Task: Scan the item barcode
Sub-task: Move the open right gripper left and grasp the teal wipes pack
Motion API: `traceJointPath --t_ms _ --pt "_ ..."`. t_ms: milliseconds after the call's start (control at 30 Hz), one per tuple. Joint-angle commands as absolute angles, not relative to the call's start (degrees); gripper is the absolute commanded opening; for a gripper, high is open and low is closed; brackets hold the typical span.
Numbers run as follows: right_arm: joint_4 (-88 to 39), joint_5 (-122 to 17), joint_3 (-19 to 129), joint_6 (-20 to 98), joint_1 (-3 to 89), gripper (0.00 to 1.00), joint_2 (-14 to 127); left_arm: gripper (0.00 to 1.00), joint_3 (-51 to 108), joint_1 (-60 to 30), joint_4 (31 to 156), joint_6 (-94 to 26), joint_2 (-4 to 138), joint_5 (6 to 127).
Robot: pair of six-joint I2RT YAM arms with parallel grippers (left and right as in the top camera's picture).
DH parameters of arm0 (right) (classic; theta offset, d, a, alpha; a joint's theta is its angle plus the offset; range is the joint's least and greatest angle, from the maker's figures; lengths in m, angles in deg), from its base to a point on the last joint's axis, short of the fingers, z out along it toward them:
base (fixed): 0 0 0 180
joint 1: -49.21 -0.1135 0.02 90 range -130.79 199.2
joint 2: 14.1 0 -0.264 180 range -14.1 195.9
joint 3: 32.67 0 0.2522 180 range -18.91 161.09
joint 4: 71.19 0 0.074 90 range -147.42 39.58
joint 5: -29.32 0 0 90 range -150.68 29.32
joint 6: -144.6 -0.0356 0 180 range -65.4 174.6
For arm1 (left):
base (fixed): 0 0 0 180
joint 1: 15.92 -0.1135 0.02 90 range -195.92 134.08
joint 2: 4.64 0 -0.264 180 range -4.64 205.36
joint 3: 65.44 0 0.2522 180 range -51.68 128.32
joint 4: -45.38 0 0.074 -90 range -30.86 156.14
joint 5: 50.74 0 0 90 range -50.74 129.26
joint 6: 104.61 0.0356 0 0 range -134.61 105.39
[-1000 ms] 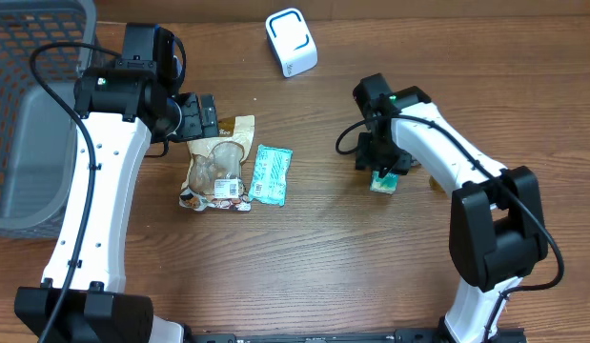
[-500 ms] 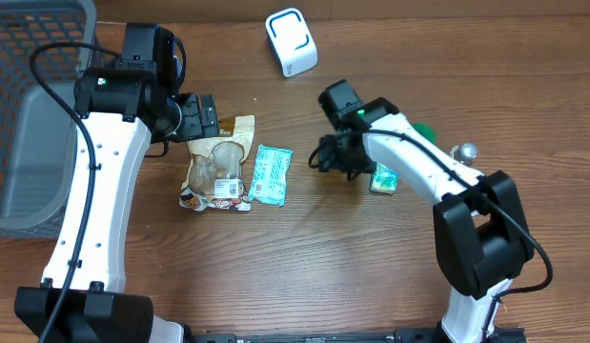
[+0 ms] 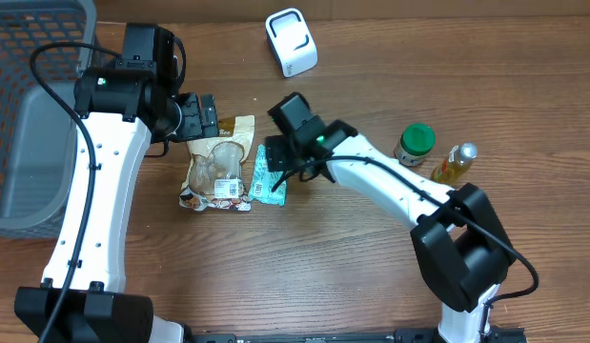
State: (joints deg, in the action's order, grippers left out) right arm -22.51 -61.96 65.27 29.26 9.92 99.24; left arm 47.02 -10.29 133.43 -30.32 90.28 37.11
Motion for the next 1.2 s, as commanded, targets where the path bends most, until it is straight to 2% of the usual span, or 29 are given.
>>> traceJointPath --t_ms 0,67,167,233,400,667,900,1167 --pt "-25.57 -61.85 65.03 29.11 8.61 0.69 101.23 1.00 46.93 -10.16 133.43 -29.83 90.72 37.39" --pt "-27.38 -61.85 65.03 29.09 8.04 0.68 102.19 1.00 46.93 -10.16 133.43 -29.83 90.72 37.39" --pt "-29.72 -61.88 65.03 29.09 7.69 0.53 103.83 0.99 46.93 -10.16 133.43 -29.83 90.72 37.39" --pt "-30.44 -62.29 65.03 29.11 7.69 0.49 104.72 0.99 46.93 -10.16 133.43 -29.83 90.74 37.39" --pt "-29.44 -67.14 65.03 29.13 7.71 0.49 105.62 1.00 46.93 -10.16 133.43 -29.83 90.72 37.39" --pt "-25.04 -67.54 65.01 29.11 7.71 0.49 105.62 0.99 46.93 -10.16 133.43 -29.83 90.72 37.39" --pt "-27.82 -67.54 65.01 29.11 7.71 0.56 105.62 0.99 46.93 -10.16 133.43 -29.83 90.72 37.39" --pt "-28.65 -71.17 64.14 29.09 7.71 0.58 105.62 0.99 46.93 -10.16 133.43 -29.83 90.72 37.39"
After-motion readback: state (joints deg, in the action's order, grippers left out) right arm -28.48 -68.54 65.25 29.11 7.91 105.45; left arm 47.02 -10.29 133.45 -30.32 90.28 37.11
